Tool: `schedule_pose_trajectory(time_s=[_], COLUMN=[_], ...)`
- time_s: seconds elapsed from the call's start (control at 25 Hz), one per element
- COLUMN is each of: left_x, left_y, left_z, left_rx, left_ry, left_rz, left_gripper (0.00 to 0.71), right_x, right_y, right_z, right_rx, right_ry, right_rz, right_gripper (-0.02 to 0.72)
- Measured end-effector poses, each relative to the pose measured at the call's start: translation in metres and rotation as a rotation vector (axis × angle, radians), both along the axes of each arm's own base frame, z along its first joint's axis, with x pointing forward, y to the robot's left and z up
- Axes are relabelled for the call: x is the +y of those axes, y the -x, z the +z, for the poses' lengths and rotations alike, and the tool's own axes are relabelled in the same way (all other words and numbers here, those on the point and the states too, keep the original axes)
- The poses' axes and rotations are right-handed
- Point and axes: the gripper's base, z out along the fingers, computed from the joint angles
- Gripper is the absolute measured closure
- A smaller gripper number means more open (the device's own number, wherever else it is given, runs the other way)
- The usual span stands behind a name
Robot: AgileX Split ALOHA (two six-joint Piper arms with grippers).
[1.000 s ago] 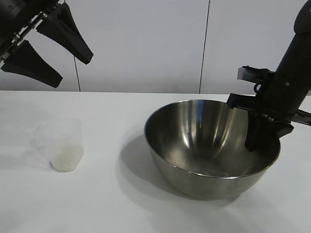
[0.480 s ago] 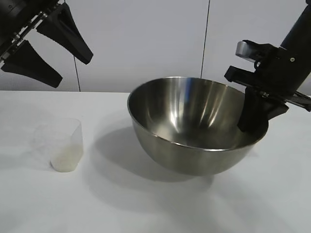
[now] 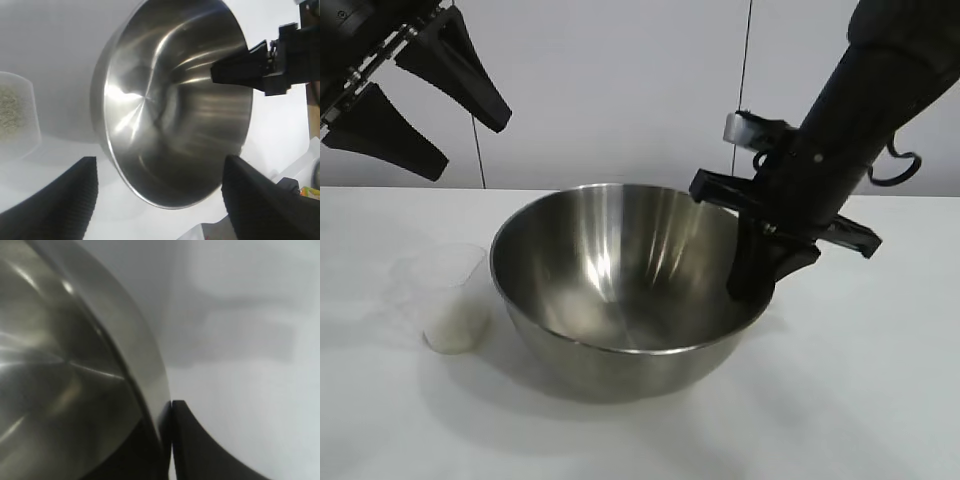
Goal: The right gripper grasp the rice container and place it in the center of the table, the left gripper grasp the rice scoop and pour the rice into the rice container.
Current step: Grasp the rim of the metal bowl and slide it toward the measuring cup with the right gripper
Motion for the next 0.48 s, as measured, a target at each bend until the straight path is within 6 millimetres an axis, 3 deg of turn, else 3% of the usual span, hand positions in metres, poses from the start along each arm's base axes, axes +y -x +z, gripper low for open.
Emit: schedule_pose_trajectory(time_s=[0.28,0.4,0.48], left_x=[0.000,0.000,0.000], left_y=[0.000,0.000,0.000], left_z=[0.000,0.000,0.000], left_rx=[0.000,0.000,0.000], left_ry=[0.000,0.000,0.000], left_rz=[0.000,0.000,0.000], left_gripper=[0.203,0.203,0.203], right_x=[0.011,0.013,0.013], right_y=[-0.002,-0.008,-0.012], right_z=[-0.005,0.004,0.012], right_rx=[0.002,-0.016,-0.022], right_ry=[-0.010,-0.014,-0.003], right_rz=[-0.022,-0.009,0.010], right_gripper=[0.680,0.591,0.457])
